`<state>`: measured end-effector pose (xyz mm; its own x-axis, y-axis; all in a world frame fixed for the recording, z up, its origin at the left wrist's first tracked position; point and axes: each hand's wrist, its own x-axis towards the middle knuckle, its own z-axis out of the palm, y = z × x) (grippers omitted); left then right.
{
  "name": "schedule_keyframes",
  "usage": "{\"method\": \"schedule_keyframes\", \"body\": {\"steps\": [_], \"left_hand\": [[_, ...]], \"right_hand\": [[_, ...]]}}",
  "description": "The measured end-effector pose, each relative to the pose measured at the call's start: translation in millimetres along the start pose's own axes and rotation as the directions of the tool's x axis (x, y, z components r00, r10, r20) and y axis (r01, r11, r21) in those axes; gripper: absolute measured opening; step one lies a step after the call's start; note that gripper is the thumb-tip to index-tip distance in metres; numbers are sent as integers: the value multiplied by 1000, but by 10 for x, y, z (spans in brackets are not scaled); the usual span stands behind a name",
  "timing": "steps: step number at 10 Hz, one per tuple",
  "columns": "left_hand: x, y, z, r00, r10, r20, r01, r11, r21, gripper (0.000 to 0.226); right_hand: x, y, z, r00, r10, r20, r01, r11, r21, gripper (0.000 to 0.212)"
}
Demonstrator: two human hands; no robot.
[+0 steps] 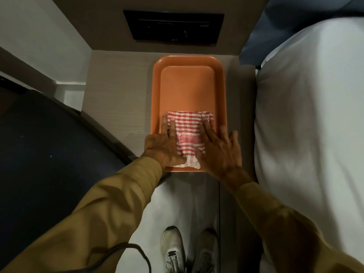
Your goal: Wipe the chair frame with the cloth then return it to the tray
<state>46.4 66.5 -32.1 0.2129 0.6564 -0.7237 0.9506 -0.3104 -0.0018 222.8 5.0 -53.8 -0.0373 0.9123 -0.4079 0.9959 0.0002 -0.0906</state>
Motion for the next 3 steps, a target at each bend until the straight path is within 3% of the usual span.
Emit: {"method": "schedule_keyframes", "body": {"steps": [1,2,3], "left_hand": [[-9,-17,-5,1000,19,16,-19,1000,4,139],[-24,-42,-27,1000,26,4,-26,998,-57,140],[-196,-118,-106,999,25,-25,-29,985,-171,135]], "right_hand": [[-67,264,-63,994,-34,108,39,998,-52,107],[-112,410,-246,980,-42,194,32,998,53,109],[-455,344,-558,989,-70,129,40,974,224,90]]}}
